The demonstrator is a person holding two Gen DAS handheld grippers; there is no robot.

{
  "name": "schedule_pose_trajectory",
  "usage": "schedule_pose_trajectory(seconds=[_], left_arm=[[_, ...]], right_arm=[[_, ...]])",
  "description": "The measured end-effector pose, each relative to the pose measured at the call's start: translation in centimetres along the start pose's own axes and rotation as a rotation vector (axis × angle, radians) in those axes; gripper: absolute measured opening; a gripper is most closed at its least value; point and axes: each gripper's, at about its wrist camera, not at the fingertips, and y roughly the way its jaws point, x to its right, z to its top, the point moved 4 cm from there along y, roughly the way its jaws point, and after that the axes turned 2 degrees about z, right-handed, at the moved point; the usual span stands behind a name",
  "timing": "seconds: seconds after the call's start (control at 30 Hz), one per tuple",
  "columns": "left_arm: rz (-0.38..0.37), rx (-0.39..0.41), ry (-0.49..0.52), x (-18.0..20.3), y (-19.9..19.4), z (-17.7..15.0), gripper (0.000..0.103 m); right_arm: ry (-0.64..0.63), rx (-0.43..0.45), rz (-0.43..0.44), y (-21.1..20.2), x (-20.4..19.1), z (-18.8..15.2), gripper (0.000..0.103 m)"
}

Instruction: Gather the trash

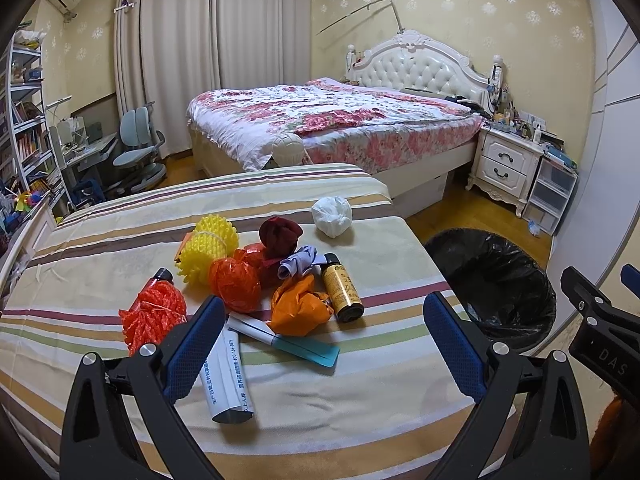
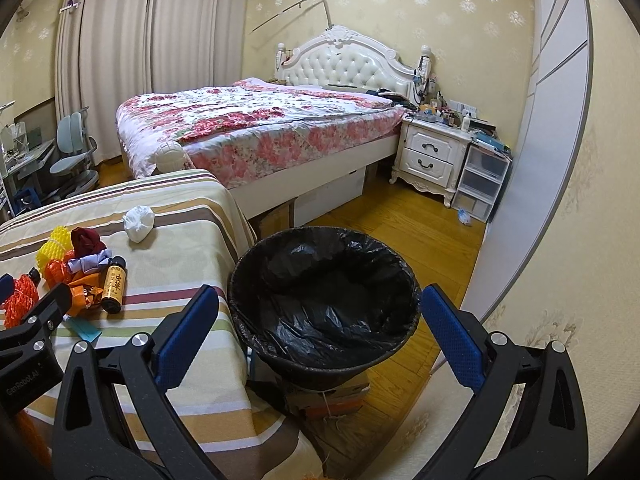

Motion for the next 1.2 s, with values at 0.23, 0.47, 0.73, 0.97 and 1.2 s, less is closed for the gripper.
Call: schedule_pose_trajectory(seconds=[0.23, 0.47, 0.73, 0.97, 1.2], left_arm=[[0.001, -0.001, 0.001, 0.04, 0.0, 0.0, 0.097], [0.001, -0.001, 0.0, 0.02, 0.02, -0.06, 0.097], [0.001, -0.002, 0.0, -0.01, 0.03, -0.01, 0.097], [0.0, -0.003, 0.0, 0.01, 0.01, 0.01, 0.097], [0.001, -0.004, 0.0, 0.05, -0.01, 0.04, 0.097]], right_arm=[[0.0, -0.002, 0.0, 0.02, 0.03, 0.02, 0.099], [0.001, -0.006, 0.0, -0.05, 0.31, -0.11, 0.099], [0.001, -0.008, 0.0, -0.04, 0.36, -0.12, 0.099], [0.001, -0.007, 0.001, 0.01, 0.36, -0.14, 0.099], [0.002, -0.008, 0.001, 0.11, 0.33, -0.12, 0.099]])
